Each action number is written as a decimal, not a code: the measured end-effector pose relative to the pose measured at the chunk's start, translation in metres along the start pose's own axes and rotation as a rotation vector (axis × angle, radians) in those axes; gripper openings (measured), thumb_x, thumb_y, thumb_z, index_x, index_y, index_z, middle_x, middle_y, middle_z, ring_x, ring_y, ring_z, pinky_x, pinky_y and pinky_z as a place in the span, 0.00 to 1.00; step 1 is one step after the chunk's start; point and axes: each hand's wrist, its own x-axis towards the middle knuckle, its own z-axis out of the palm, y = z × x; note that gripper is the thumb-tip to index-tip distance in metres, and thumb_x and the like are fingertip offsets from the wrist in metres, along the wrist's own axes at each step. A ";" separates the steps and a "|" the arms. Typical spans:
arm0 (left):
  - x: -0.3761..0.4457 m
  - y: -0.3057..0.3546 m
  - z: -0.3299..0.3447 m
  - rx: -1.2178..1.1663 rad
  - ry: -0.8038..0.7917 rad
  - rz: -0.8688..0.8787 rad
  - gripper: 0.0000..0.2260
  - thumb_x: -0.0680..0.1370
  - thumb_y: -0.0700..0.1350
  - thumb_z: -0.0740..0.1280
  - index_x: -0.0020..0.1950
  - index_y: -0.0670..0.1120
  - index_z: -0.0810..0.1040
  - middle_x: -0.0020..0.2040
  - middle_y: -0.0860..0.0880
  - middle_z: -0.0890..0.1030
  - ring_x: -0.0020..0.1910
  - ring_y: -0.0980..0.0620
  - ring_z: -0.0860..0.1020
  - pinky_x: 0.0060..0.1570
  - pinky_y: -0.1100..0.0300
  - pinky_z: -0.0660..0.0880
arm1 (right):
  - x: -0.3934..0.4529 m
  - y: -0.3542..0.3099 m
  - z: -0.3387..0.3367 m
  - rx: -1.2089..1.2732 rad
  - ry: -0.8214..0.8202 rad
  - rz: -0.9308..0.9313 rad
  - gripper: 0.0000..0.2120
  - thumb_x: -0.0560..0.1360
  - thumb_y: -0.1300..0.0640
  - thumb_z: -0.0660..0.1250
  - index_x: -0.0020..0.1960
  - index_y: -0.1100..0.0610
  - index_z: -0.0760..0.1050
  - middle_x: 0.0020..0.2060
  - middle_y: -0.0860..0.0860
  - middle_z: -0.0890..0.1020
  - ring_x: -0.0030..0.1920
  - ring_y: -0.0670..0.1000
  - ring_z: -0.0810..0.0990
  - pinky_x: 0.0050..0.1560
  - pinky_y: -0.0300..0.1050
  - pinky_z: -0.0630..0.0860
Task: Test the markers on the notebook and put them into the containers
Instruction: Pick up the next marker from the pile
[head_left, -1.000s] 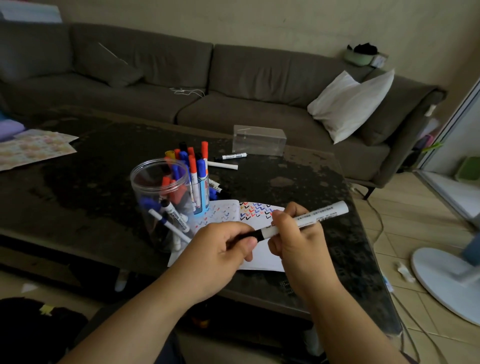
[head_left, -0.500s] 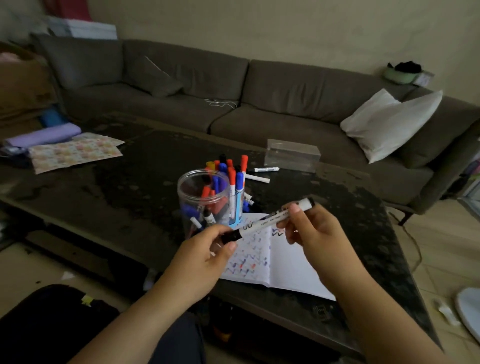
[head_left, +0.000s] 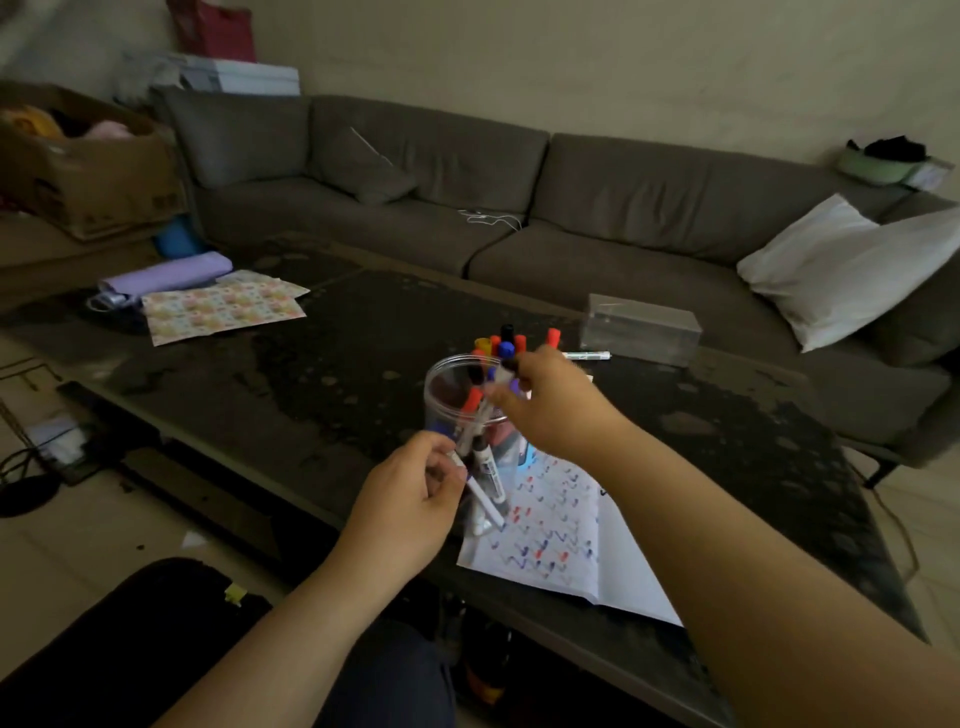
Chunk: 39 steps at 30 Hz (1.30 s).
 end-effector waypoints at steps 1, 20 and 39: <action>-0.001 -0.001 0.000 0.002 -0.007 0.000 0.06 0.78 0.44 0.64 0.54 0.52 0.74 0.43 0.58 0.77 0.41 0.62 0.75 0.36 0.74 0.69 | 0.002 0.001 0.004 -0.011 -0.031 0.015 0.14 0.78 0.50 0.63 0.59 0.58 0.74 0.51 0.53 0.71 0.46 0.49 0.72 0.41 0.35 0.67; 0.023 0.024 0.113 0.116 -0.286 0.030 0.10 0.79 0.47 0.62 0.60 0.53 0.73 0.55 0.56 0.76 0.49 0.61 0.73 0.51 0.66 0.71 | -0.036 0.160 0.007 0.170 0.108 0.464 0.10 0.78 0.52 0.63 0.59 0.50 0.74 0.51 0.47 0.78 0.46 0.45 0.76 0.37 0.34 0.71; 0.075 0.008 0.179 -0.049 -0.155 -0.074 0.07 0.78 0.47 0.62 0.54 0.59 0.71 0.50 0.60 0.75 0.46 0.66 0.73 0.43 0.72 0.69 | 0.086 0.218 0.064 -0.148 0.067 0.333 0.12 0.75 0.51 0.68 0.55 0.57 0.79 0.51 0.54 0.79 0.49 0.53 0.78 0.49 0.46 0.76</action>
